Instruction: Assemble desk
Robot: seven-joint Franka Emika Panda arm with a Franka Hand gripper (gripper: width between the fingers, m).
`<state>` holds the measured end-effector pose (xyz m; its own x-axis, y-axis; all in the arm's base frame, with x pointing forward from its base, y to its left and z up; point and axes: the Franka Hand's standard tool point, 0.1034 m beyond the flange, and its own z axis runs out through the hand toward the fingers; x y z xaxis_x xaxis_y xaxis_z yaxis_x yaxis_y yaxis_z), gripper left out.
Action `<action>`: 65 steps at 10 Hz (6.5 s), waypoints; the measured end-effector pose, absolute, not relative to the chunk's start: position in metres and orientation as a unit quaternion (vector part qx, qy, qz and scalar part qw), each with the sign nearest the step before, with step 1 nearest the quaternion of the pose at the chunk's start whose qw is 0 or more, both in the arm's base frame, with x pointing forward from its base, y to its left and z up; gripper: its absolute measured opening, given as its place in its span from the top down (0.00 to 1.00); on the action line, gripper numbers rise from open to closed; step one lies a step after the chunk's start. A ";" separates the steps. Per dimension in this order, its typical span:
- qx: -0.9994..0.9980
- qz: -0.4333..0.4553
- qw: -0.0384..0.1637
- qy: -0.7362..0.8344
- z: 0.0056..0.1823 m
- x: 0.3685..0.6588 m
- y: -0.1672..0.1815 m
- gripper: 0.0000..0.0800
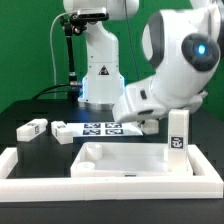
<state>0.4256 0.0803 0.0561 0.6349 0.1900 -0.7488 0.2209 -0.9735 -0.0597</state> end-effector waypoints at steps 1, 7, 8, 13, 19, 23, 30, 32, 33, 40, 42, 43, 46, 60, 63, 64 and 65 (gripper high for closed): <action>0.914 -0.390 0.012 0.108 0.086 0.441 0.074 0.64; 0.976 -0.186 -0.017 0.111 0.165 0.483 0.004 0.64; 0.983 -0.145 -0.016 0.111 0.165 0.485 0.003 0.64; 0.997 0.006 -0.051 0.062 0.183 0.580 -0.029 0.64; 0.973 0.221 0.014 0.057 0.190 0.595 -0.062 0.64; 0.972 0.235 -0.010 0.017 0.201 0.615 -0.088 0.64; 0.964 0.264 0.017 0.000 0.177 0.600 -0.094 0.64; 0.964 0.266 0.012 -0.018 0.170 0.615 -0.095 0.64; 0.962 0.269 0.008 -0.033 0.163 0.625 -0.091 0.64; 0.966 0.253 -0.002 -0.055 0.136 0.623 -0.081 0.64; 0.967 0.249 0.002 -0.055 0.129 0.616 -0.081 0.64; 0.967 0.247 0.002 -0.056 0.126 0.615 -0.081 0.64; 0.966 0.252 0.004 -0.062 0.126 0.617 -0.080 0.64; 0.965 0.251 0.004 -0.079 0.111 0.618 -0.075 0.24; 0.965 0.251 0.004 -0.079 0.111 0.618 -0.075 0.19; 0.965 0.251 0.004 -0.079 0.111 0.618 -0.075 0.19; 0.965 0.251 0.004 -0.079 0.111 0.618 -0.075 0.19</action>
Offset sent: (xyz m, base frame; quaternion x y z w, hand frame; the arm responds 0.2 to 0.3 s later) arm 0.0045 -0.0687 0.0808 -0.0068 0.1367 -0.0223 0.9903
